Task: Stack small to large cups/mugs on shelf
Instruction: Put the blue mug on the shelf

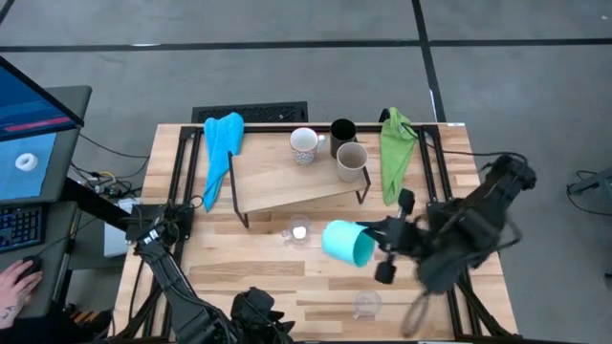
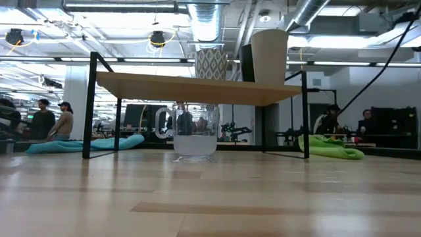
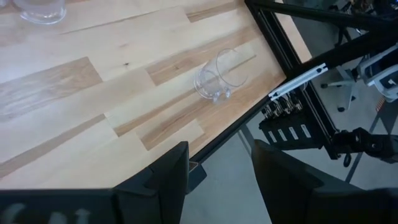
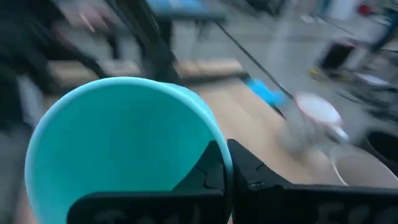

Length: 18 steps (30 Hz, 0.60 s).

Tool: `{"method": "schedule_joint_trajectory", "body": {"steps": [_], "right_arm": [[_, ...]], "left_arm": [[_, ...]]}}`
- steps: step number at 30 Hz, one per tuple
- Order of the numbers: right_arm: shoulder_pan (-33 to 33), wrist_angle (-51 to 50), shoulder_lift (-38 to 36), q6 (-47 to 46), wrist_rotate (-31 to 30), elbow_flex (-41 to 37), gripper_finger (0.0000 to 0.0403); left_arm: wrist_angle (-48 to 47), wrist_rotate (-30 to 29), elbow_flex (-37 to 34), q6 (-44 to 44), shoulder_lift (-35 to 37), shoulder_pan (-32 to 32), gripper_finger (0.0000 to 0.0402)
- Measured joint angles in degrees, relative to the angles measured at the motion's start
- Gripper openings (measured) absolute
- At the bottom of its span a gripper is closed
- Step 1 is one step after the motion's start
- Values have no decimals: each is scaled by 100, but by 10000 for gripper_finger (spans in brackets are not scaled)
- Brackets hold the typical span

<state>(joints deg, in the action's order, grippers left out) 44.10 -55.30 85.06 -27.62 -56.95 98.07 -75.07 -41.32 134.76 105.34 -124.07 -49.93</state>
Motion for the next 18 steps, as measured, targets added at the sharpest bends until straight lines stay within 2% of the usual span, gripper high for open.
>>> {"method": "schedule_joint_trajectory", "body": {"steps": [2, 7, 12, 15, 18], "right_arm": [[182, 875, -239, 522, 173, 45, 10], [633, 2996, -735, 1788, 1044, 50, 10], [1019, 4558, -926, 2763, 1887, 49, 10], [1212, 5227, -942, 3285, 2754, 49, 10], [1399, 5863, -902, 3889, 4016, 49, 10]], "left_arm": [[2, -4, 2, -66, 0, 15, 167], [3, -180, 2, -77, 0, 17, 167], [10, -412, 2, -77, 0, 17, 167], [99, -582, 0, -156, 0, 17, 167], [312, -810, 2, -379, 0, 17, 167]]}}
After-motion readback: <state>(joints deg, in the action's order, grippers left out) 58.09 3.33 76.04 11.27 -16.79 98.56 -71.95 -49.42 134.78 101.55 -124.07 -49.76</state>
